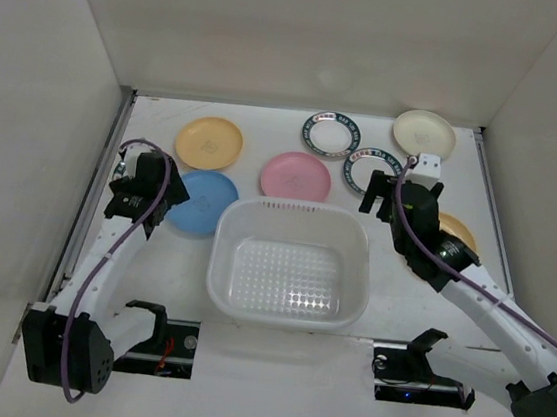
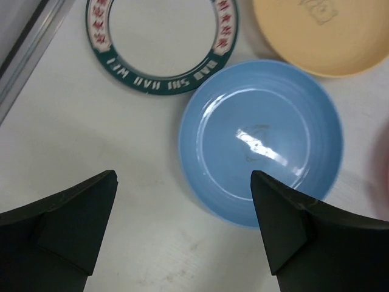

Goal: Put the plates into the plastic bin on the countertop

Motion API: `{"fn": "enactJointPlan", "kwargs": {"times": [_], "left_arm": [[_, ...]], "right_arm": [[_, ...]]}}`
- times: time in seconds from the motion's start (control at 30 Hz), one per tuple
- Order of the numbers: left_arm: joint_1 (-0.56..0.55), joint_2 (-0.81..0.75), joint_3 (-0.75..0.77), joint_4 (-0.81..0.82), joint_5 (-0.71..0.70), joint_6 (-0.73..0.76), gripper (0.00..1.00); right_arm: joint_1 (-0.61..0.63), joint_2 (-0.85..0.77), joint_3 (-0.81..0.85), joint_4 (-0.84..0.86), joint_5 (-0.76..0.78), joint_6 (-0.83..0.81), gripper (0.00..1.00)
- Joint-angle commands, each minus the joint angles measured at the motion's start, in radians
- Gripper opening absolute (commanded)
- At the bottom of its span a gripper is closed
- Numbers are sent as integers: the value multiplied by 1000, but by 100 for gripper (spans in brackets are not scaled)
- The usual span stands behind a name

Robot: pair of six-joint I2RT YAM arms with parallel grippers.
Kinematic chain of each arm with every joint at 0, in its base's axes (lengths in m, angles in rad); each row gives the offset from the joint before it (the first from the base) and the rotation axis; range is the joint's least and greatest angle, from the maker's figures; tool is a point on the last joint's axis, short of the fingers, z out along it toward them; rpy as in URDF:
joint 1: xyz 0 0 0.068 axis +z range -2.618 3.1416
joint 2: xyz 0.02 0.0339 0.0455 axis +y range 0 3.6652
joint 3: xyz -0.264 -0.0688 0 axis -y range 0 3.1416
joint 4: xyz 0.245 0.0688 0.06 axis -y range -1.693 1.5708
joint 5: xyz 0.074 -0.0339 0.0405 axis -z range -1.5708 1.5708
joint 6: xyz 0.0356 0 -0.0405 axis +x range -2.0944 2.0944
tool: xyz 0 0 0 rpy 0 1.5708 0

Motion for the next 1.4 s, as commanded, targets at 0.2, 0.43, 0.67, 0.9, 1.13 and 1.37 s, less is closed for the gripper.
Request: {"fn": "enactJointPlan", "kwargs": {"times": [0.2, 0.43, 0.67, 0.9, 1.13, 1.37], "left_arm": [[89, 32, -132, -59, 144, -165, 76], [109, 160, -151, 96, 184, -225, 61], [131, 277, -145, 180, 190, -257, 49], [141, 339, -156, 223, 191, -288, 41], [152, 366, -174, 252, 216, -309, 31], [178, 377, -206, 265, 225, -335, 12]], "right_arm": [[28, -31, -26, 125, -52, -29, 100], [29, -53, -36, 142, -89, -33, 100], [31, -77, -40, 133, -95, -38, 100], [35, -103, -37, 131, -95, -44, 100], [45, -136, -46, 128, -89, -41, 100], [54, -157, -42, 108, -77, -40, 100]]}}
